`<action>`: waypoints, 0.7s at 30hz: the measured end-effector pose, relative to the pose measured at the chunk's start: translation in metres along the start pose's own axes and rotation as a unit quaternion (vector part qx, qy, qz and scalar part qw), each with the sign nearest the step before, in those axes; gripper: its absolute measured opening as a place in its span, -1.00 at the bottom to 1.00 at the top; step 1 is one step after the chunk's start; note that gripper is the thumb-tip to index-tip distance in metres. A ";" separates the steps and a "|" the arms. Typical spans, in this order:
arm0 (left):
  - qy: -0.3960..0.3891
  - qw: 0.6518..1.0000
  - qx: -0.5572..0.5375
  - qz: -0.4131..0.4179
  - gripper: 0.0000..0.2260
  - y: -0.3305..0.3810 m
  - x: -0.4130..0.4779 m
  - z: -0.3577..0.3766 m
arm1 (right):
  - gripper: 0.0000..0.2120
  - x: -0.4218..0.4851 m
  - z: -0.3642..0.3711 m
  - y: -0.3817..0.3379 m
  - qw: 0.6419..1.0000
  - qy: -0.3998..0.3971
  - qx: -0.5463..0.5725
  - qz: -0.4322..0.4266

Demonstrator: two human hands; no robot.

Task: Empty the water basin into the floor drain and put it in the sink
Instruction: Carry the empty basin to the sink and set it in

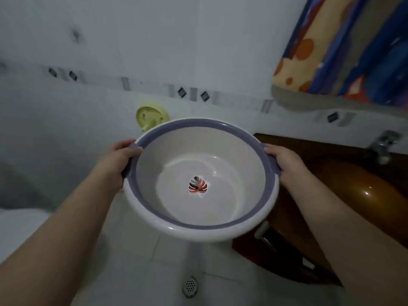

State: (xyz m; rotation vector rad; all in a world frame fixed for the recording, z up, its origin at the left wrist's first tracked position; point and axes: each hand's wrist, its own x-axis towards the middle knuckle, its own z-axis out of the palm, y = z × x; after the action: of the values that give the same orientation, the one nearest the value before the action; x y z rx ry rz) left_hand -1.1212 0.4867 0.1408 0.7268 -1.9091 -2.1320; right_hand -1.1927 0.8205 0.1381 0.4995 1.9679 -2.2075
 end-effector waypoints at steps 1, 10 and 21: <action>-0.023 1.000 -0.002 -0.002 -0.67 0.000 0.000 0.023 | -0.67 -0.002 -0.023 -0.004 1.000 0.023 0.001 -0.004; -0.157 0.987 0.022 -0.001 -0.63 -0.017 -0.035 0.222 | -0.79 -0.019 -0.221 -0.035 0.988 0.149 0.041 -0.027; -0.152 0.985 0.065 -0.039 -0.68 -0.068 -0.090 0.368 | -0.74 0.003 -0.381 -0.027 0.984 0.173 -0.003 0.033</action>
State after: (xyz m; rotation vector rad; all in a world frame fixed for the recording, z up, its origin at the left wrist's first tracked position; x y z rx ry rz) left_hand -1.2060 0.8611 0.1144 0.5286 -2.2238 -2.2953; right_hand -1.1470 1.1993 0.1286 0.9917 2.0762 -2.1938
